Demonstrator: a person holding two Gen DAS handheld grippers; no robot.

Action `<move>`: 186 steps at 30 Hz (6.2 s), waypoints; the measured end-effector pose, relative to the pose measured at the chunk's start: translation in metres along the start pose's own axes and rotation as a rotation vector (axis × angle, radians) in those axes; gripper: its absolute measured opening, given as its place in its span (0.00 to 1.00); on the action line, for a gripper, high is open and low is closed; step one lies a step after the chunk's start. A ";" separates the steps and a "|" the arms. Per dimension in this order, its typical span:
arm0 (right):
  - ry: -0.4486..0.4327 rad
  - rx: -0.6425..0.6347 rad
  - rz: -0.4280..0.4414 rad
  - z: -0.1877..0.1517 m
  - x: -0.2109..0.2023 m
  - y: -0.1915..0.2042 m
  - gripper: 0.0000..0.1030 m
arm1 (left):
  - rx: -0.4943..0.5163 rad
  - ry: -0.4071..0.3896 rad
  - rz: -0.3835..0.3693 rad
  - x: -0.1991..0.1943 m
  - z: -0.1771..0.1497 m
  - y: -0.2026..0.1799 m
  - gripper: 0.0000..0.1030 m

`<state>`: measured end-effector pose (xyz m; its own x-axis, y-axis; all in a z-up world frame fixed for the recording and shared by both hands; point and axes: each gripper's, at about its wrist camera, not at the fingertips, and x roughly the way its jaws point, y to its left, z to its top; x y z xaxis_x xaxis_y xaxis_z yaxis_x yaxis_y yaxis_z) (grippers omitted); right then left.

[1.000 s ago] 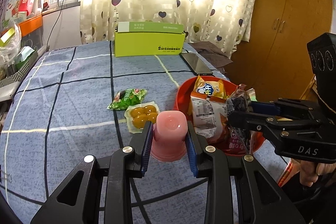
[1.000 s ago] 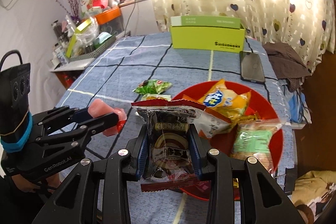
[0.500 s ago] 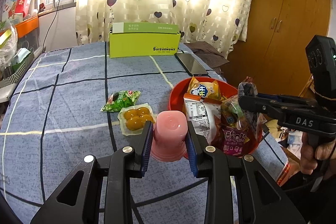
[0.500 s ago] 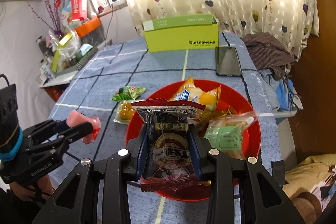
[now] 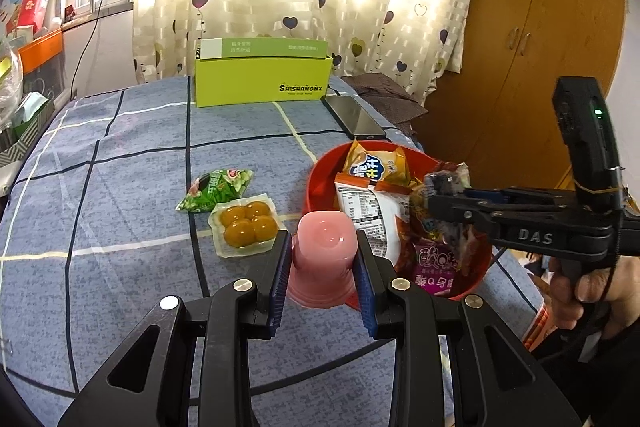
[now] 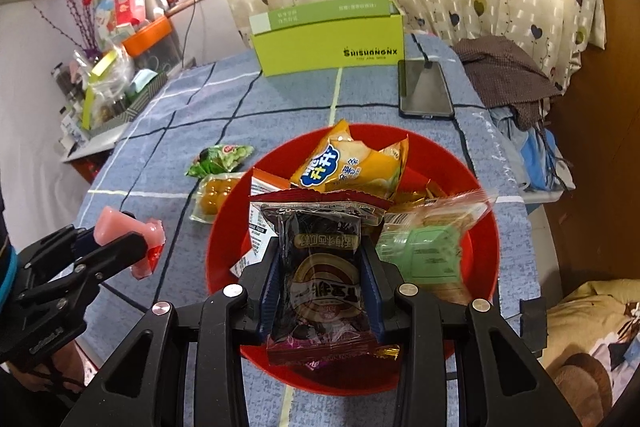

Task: Organize snacks
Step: 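Lower the wrapped cake and pink jelly cup into the red basket with both tools, then open both tools to release the cake and cup into the basket, then move the left tool to the tray of orange cakes and grasp it, then grasp the green snack bag with the right tool while the left tool holds the tray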

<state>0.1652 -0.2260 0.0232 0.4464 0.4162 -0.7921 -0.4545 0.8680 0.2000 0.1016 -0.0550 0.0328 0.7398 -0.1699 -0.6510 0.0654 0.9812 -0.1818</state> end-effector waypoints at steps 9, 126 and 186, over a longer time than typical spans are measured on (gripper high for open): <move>-0.056 0.029 -0.054 0.003 -0.014 -0.007 0.37 | 0.031 0.011 -0.028 0.006 0.004 -0.016 0.31; -0.052 -0.119 0.136 0.010 -0.011 0.046 0.43 | -0.090 0.149 0.265 0.112 0.006 0.085 0.63; 0.201 -0.590 0.042 0.088 0.094 0.148 0.56 | -0.237 -0.025 0.063 0.026 -0.021 0.164 0.50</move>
<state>0.2081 -0.0347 0.0292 0.2915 0.3377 -0.8950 -0.8431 0.5328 -0.0735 0.1175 0.0998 -0.0293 0.7542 -0.1042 -0.6484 -0.1376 0.9404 -0.3111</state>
